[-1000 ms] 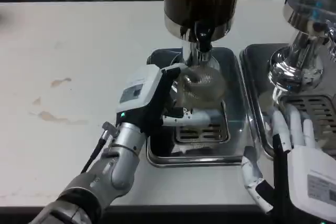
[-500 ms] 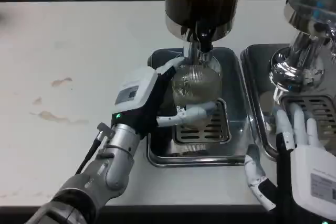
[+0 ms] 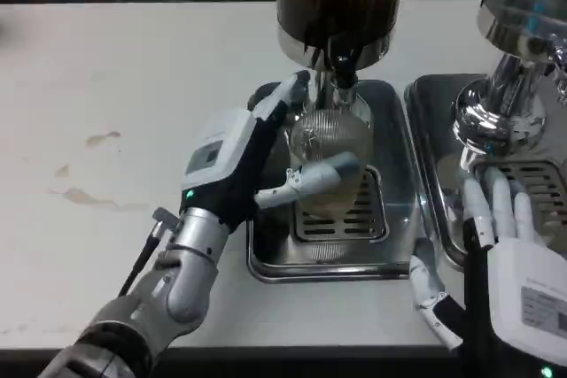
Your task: Grasp the cup under the faucet to collect the drink, then remove the cup.
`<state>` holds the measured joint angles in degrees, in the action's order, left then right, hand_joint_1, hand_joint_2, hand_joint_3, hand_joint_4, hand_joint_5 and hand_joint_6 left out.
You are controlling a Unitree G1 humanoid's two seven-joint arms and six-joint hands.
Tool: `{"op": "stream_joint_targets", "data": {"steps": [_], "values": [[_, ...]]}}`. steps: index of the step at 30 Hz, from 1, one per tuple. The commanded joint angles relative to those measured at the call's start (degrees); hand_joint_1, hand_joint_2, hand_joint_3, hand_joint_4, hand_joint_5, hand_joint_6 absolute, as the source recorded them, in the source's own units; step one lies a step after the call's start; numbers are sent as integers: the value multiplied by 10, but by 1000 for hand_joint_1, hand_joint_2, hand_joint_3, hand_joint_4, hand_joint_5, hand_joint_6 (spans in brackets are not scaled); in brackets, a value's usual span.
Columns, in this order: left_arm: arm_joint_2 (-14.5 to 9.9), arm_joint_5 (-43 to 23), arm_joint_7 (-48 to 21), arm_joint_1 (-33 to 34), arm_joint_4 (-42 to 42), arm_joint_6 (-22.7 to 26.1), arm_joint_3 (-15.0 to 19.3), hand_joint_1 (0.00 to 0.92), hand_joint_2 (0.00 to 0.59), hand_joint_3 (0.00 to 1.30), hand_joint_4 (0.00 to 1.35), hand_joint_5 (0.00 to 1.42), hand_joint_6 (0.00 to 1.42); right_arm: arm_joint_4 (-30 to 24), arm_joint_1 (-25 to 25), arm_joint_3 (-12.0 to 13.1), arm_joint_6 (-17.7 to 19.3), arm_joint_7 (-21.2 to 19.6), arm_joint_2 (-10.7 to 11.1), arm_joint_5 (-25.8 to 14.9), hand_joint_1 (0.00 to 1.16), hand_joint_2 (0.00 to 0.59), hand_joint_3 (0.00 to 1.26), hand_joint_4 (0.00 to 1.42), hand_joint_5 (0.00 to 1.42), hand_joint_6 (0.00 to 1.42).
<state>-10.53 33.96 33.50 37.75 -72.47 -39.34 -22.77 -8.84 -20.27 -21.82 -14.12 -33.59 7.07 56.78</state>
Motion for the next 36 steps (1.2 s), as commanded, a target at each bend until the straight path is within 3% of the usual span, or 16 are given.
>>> {"op": "stream_joint_targets", "data": {"steps": [1,10,16,19,22,27,33,36], "values": [[-13,-12,12,-21,14,-22,13,21,0,76,154,325,253,8,7,2,10,-1,1,-6,310,487,105,0,4,199],[-37,-46,-3,-50,27,-59,53,0,0,96,175,336,259,11,16,7,14,4,6,-7,306,479,103,0,3,199],[-58,-66,-19,-67,47,-85,75,0,0,51,126,310,263,16,25,15,17,10,14,-10,301,473,103,0,3,199],[-73,-83,-44,-81,65,-107,87,0,2,9,67,269,187,20,31,17,18,13,18,-11,299,472,103,0,3,199],[-95,-103,-78,-106,95,-132,102,0,18,0,15,243,162,24,37,19,19,18,24,-14,297,472,97,0,1,194],[-123,-130,-128,-158,160,-162,125,0,55,0,0,45,6,29,48,14,20,26,33,-6,304,464,84,0,0,142],[-141,-184,-198,-217,271,-181,156,0,60,0,0,1,0,32,60,12,24,39,46,-4,306,454,75,0,0,120],[-145,-249,-266,-233,326,-178,165,0,63,0,0,0,0,34,63,12,28,42,50,-8,305,451,74,0,0,118]]}}
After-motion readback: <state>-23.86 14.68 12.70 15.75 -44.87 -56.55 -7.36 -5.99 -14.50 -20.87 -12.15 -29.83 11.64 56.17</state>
